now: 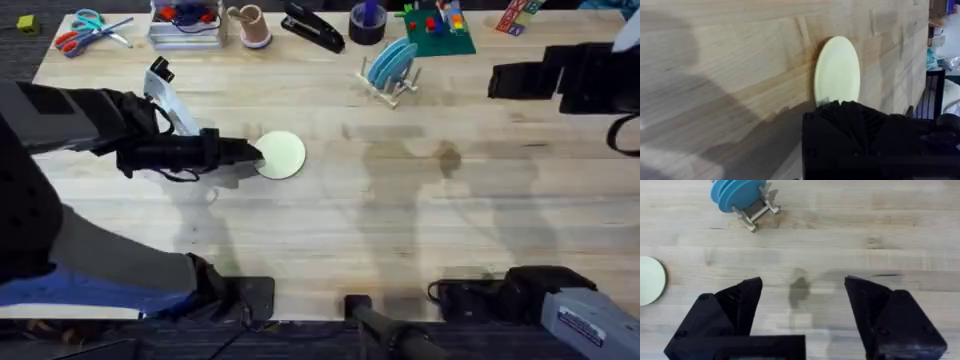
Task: Pick up the plates from the table one by one and place each into a slot on the dish rack.
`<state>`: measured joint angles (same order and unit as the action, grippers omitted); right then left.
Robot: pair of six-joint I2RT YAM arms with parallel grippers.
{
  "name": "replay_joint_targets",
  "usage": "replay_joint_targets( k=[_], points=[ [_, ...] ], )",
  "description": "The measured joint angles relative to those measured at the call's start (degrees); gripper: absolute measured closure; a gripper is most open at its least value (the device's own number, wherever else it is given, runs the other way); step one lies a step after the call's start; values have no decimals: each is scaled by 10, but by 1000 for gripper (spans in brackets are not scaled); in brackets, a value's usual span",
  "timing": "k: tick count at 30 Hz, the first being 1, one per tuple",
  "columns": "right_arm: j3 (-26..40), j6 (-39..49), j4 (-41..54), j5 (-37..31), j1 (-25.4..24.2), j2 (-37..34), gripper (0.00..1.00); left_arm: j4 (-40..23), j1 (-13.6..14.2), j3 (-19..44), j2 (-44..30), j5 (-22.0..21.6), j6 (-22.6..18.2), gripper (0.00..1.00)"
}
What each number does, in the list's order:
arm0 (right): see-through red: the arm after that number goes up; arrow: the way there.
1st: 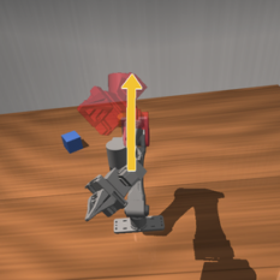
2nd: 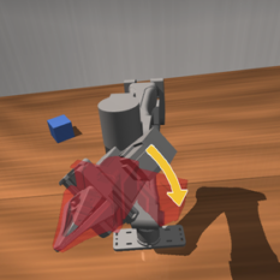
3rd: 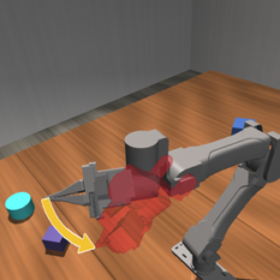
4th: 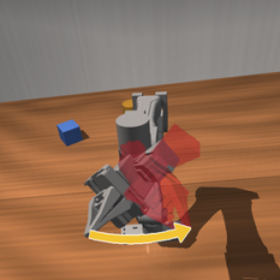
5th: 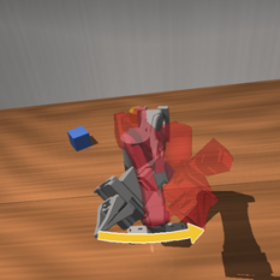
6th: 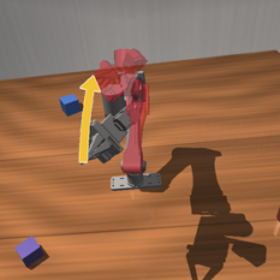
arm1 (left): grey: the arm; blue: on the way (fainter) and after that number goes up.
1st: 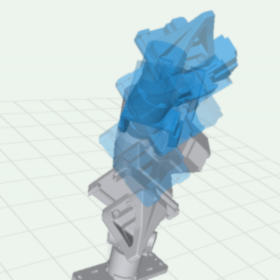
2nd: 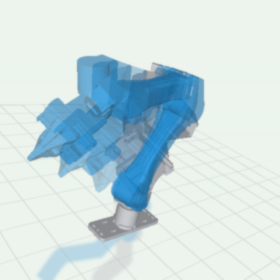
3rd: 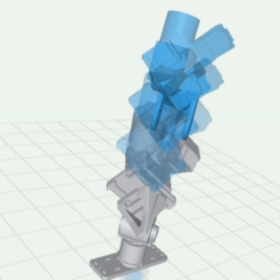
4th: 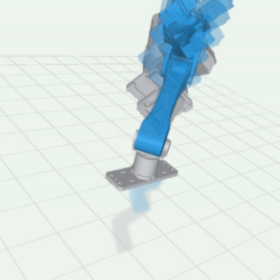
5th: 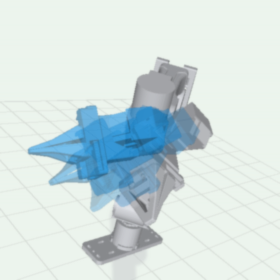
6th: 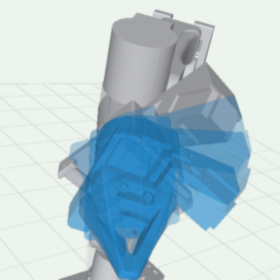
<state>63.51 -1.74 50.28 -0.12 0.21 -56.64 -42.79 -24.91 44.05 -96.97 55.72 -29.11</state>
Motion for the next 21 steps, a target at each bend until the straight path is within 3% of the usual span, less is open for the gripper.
replay_joint_targets(
  k=[8,21],
  points=[
    [0,0,0,0,0,0,6,47,0,0,-41,14,40,959],
    [0,0,0,3,0,0,7,53,0,0,-42,15,70,959]
  ],
)
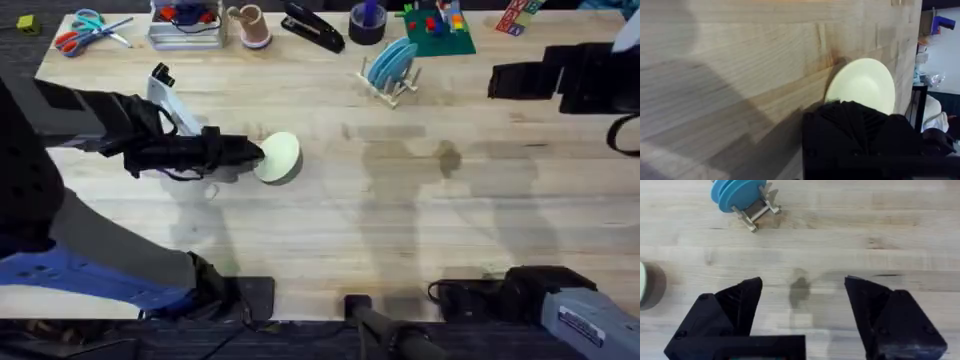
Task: Pick up the plates from the table one by one and place each into a slot on the dish rack.
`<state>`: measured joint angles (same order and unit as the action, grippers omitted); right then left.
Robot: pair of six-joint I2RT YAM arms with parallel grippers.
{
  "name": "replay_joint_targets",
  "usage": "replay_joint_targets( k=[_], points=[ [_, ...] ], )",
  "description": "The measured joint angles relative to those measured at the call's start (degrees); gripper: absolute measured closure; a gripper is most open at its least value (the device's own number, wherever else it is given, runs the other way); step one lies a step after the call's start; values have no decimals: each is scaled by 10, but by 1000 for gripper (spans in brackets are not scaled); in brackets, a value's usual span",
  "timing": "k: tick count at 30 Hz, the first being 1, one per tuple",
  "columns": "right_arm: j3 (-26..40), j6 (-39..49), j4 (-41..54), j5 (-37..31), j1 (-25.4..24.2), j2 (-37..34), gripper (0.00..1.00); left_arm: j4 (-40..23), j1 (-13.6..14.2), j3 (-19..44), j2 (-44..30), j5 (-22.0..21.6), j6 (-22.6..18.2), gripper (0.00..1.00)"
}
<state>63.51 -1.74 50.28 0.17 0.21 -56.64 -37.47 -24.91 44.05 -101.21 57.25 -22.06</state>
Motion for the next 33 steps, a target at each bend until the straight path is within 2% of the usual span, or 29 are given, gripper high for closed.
replay_joint_targets(
  k=[3,7,14,22,33],
  points=[
    [0,-9,0,19,6,0,7,-1,0,0,0,0,0,960],
    [0,-37,0,36,39,0,7,-2,0,0,0,0,0,960],
    [1,-140,-20,49,133,-10,7,-2,0,0,0,0,0,960],
    [2,-279,-79,55,233,-90,7,-2,0,0,0,0,0,960],
    [2,-399,-175,56,326,-222,8,-2,0,0,0,0,3,960]
  ],
)
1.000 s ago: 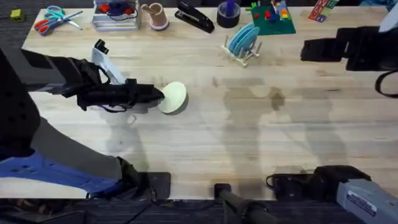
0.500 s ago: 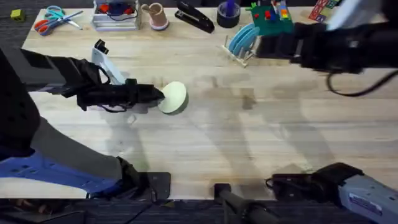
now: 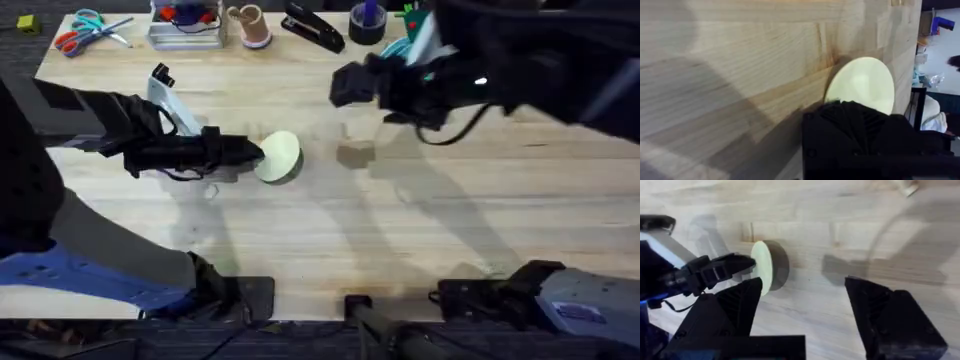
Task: Pick up the plates from the table one by one and place each into a slot on the dish rack.
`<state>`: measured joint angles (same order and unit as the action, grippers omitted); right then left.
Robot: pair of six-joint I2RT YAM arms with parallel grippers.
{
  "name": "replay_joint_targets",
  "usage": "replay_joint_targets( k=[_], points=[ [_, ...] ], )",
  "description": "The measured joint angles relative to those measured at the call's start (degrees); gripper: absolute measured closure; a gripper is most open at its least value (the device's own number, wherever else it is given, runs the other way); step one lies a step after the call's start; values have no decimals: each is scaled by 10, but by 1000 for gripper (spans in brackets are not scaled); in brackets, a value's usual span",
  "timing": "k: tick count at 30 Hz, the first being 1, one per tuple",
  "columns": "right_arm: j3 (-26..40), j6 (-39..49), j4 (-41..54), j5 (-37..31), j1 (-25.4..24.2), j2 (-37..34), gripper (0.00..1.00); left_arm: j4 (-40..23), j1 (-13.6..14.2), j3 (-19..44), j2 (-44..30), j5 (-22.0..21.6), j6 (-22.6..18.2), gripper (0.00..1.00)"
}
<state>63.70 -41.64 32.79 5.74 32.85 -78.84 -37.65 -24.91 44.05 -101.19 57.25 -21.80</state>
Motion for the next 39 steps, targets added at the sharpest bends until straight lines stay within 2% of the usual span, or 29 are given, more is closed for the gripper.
replay_joint_targets(
  k=[11,20,31,39],
  points=[
    [0,-65,-127,69,42,-128,7,0,0,0,0,0,2,959],
    [0,-103,-177,122,74,-197,7,0,0,0,0,0,2,960],
    [0,-120,-208,147,109,-218,24,0,0,0,0,0,2,960],
    [1,-126,-241,149,110,-242,103,0,0,0,0,0,2,960]
  ],
)
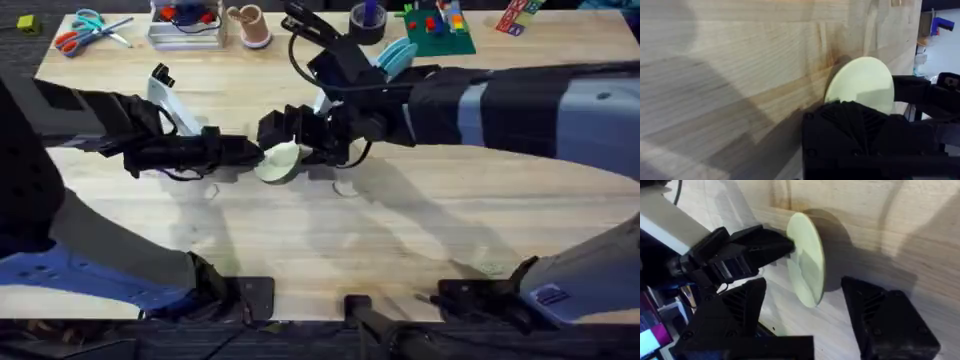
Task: Pick up the plates from the table one by one and place each into a slot on the dish rack.
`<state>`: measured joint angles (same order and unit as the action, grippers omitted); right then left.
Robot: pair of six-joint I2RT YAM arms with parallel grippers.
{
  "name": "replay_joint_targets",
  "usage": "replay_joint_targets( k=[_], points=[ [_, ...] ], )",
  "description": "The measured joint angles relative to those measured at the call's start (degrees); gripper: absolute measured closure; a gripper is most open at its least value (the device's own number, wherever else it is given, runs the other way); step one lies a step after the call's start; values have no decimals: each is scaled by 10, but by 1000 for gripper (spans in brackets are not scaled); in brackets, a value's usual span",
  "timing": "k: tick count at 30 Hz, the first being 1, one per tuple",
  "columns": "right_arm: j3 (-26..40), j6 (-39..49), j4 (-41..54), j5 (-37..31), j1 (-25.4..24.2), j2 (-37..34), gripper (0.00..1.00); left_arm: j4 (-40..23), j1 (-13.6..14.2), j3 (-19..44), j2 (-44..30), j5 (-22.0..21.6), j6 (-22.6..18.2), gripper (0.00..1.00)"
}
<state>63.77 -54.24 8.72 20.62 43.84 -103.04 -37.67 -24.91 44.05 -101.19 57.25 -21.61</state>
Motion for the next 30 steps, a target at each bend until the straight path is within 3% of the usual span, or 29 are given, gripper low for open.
replay_joint_targets(
  k=[12,19,23,30],
  points=[
    [0,-3,-21,0,7,-27,256,0,0,0,0,0,0,961],
    [1,-5,-24,0,8,-33,595,0,0,0,0,0,0,960],
    [0,-8,-24,5,7,-33,940,0,-1,0,0,0,0,959],
    [6,-9,-27,11,7,-28,969,-1,-5,0,0,6,2,960]
  ],
)
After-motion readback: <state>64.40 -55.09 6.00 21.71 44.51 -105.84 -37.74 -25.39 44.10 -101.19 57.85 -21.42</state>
